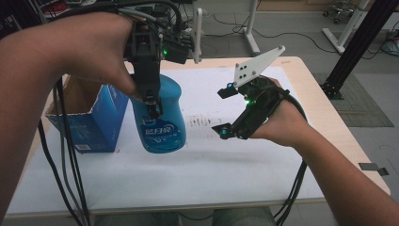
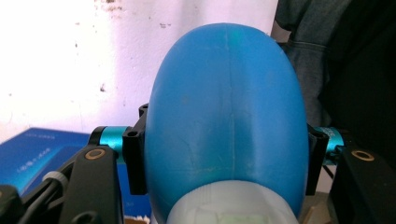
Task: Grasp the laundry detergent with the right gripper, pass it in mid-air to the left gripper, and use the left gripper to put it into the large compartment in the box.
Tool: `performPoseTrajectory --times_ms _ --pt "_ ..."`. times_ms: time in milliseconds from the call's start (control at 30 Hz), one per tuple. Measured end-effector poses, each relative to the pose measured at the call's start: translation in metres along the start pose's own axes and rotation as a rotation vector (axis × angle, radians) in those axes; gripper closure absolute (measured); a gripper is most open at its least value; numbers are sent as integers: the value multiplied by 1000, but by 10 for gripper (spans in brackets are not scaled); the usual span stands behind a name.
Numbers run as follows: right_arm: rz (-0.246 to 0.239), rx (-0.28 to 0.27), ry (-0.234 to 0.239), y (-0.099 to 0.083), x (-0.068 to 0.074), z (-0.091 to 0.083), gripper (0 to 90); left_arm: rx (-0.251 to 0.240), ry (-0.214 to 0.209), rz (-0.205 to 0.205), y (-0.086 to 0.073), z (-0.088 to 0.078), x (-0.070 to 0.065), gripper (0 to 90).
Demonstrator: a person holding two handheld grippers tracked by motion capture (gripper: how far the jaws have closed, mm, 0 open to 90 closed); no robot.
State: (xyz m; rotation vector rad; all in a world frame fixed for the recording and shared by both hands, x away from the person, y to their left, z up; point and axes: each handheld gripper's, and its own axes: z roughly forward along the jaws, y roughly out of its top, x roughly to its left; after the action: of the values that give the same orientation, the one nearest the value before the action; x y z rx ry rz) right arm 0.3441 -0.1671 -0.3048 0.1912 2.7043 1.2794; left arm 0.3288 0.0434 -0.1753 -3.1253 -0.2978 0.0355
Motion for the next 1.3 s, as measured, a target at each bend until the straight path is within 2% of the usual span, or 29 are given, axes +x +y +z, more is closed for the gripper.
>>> performPoseTrajectory --times_ms 167,300,433,600,700,867,933,1033,1067,1133,1200,1300 --pt "-36 114 -26 4 -8 -5 5 -15 10 -60 -11 -18 2 381" --pt "-43 169 -23 7 -16 -10 6 -45 12 -125 -27 -36 9 381" --pt "-39 215 -20 7 -21 -17 5 -85 13 -225 -48 -53 19 380" --pt "-43 307 -23 1 -25 -19 6 -97 27 -349 -77 -68 37 380" --pt "-48 330 -29 -1 -27 -20 6 -104 30 -416 -93 -72 47 381" --pt "-39 329 -37 -4 -29 -22 6 -119 73 -595 -115 -83 59 381" --pt "-42 336 -36 -4 -30 -21 6 -131 86 -649 -121 -88 61 381" --pt "-46 343 -36 -3 -30 -18 6 -129 79 -760 -135 -93 68 381" --pt "-54 343 -30 -2 -30 -16 6 -126 71 -804 -139 -92 71 381" --pt "-57 349 -31 -1 -29 -14 6 -110 64 -867 -145 -89 75 380" --pt "-60 358 -29 -1 -28 -12 6 -96 72 -938 -150 -85 80 381" --pt "-60 359 -32 -1 -28 -10 7 -75 85 -1018 -156 -79 85 381"
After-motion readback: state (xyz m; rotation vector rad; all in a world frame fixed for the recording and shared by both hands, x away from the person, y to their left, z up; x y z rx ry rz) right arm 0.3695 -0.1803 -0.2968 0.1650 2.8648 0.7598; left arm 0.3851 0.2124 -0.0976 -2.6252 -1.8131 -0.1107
